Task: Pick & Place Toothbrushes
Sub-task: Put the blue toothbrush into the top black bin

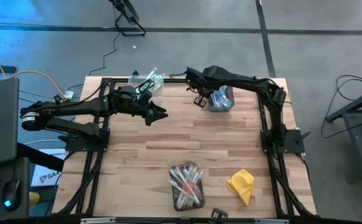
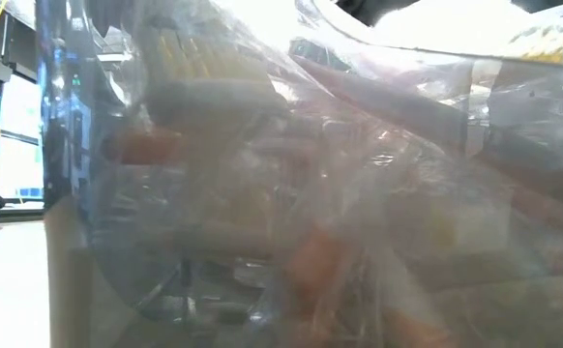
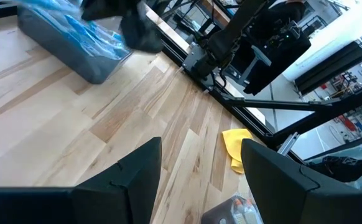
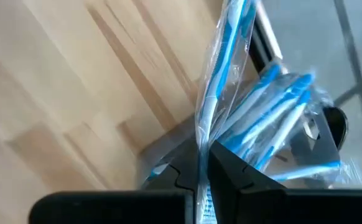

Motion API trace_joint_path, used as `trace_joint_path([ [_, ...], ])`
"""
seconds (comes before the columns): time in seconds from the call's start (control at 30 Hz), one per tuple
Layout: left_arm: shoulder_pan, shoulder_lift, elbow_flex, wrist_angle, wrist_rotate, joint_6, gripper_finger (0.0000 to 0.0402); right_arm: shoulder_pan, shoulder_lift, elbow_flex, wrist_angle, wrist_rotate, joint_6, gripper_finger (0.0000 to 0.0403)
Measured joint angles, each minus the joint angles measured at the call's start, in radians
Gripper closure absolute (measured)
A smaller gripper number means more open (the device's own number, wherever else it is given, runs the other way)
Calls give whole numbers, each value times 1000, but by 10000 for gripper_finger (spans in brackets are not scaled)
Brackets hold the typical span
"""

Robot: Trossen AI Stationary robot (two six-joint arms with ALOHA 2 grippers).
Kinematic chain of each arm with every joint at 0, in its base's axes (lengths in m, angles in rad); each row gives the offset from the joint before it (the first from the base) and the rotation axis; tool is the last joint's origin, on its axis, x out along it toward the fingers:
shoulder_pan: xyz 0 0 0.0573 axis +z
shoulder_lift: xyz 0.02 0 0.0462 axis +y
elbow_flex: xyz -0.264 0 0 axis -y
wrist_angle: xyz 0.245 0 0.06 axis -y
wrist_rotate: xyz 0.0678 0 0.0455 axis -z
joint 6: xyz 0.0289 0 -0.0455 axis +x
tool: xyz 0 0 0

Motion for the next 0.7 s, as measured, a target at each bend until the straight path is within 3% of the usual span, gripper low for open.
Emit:
trace_joint_path([
  [0.43, 0, 0, 0, 0, 0, 0, 186, -81, -184, -35, 73, -131, 104, 395],
  [0.57, 0, 0, 0, -2, 0, 0, 186, -102, -257, -189, 107, -139, 139, 395],
  [0.7, 0, 0, 0, -2, 0, 16, 186, -109, -388, -434, 264, -191, 198, 395],
])
